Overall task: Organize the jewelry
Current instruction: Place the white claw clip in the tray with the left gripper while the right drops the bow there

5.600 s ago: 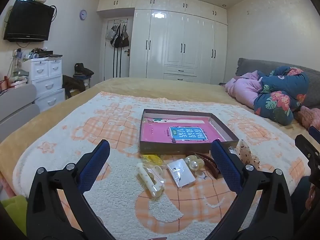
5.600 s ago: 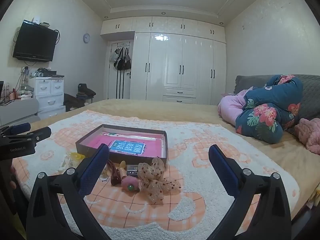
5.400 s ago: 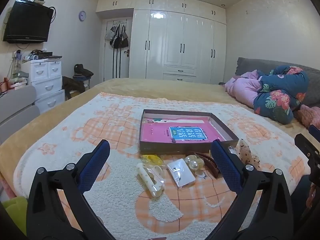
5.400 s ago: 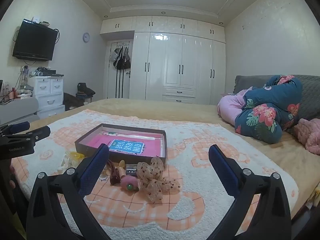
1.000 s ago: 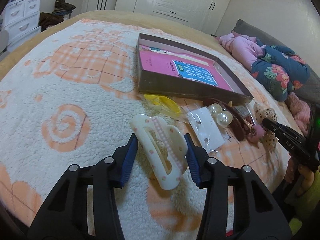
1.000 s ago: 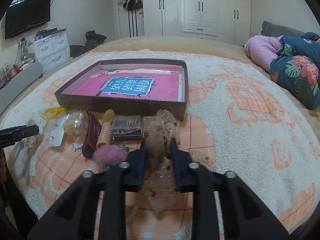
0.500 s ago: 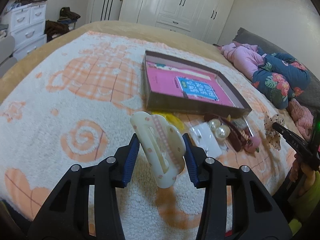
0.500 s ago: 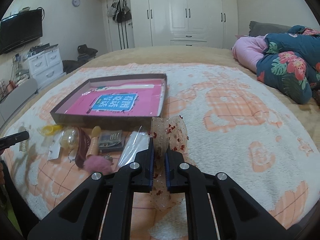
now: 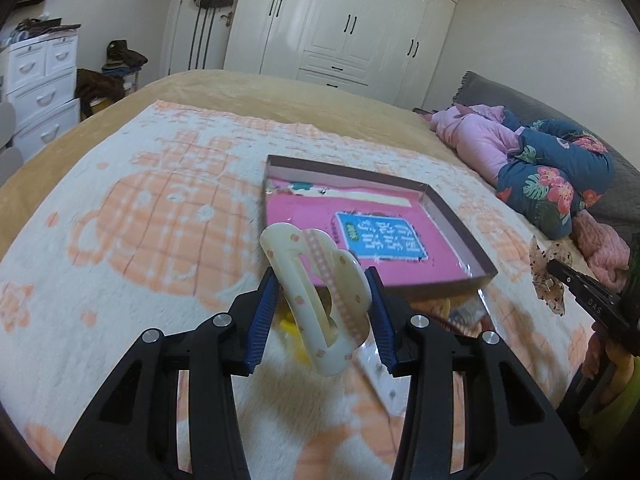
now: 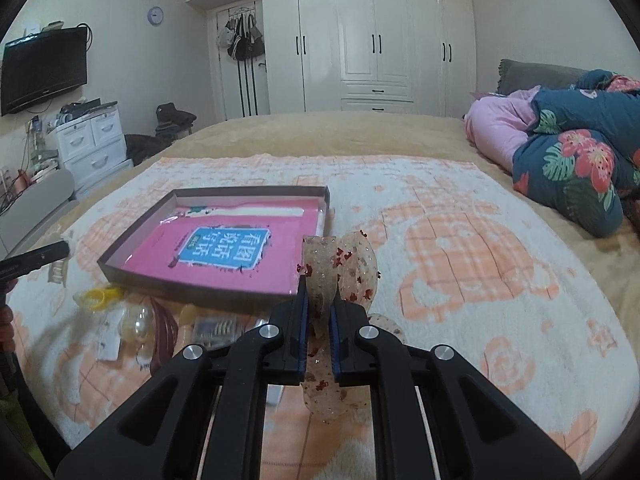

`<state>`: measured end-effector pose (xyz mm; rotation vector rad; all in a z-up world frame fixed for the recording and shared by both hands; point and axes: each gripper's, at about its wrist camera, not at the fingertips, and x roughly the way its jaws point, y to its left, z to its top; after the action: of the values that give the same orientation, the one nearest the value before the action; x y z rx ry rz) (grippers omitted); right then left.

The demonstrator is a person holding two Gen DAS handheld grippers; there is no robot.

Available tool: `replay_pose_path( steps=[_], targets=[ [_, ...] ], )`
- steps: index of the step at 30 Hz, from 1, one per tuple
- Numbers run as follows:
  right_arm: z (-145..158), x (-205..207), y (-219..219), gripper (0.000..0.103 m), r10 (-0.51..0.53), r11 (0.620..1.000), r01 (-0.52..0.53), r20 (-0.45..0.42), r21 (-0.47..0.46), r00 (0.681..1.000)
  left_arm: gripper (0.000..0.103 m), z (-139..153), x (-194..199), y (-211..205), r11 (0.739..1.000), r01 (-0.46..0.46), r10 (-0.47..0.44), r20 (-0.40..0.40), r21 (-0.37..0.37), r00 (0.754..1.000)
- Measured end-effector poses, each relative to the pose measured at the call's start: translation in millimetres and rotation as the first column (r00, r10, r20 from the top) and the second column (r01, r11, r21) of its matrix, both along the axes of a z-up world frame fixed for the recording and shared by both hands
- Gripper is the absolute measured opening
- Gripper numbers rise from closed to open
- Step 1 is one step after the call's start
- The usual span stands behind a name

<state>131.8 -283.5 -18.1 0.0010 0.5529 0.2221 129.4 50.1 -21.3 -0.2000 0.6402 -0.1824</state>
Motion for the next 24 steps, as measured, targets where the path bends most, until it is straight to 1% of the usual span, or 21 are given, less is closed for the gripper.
replay_pose_path(
  steps=[4,8,14,19,22,24],
  targets=[
    [8.7,12.8,8.0,0.009,0.019,1.000,-0.019,0.012,0.007,1.000,0.035,0.1,21.8,-8.6,1.000,0.008,-0.008,0.001,0.007,1.000],
    [17.1,27.9,20.0,0.009,0.043,0.999,-0.043,0.029,0.005,0.999,0.035,-1.2,41.0,-9.5,1.000,0.008,-0.008,0.000,-0.012,1.000],
    [20.6,50.2,40.1,0.009,0.068,0.998,-0.068,0.035,-0.004,0.997,0.035,-6.1,67.3,-13.0,1.000,0.014,-0.014,-0.012,-0.013,1.000],
    [14.1,65.4,56.0,0.009,0.083,0.996,-0.083,0.012,-0.019,0.996,0.035,-15.5,83.6,-16.9,1.000,0.025,-0.025,-0.041,-0.004,0.999],
    [5.6,75.5,66.0,0.009,0.086,0.996,-0.086,-0.007,-0.038,0.996,0.035,-21.2,89.6,-21.0,0.999,0.043,-0.042,-0.058,0.020,0.997],
    [-1.2,80.9,71.4,0.009,0.087,0.995,-0.088,-0.024,-0.042,0.996,0.035,-25.8,94.1,-21.8,0.999,0.049,-0.048,-0.076,0.015,0.996]
  ],
)
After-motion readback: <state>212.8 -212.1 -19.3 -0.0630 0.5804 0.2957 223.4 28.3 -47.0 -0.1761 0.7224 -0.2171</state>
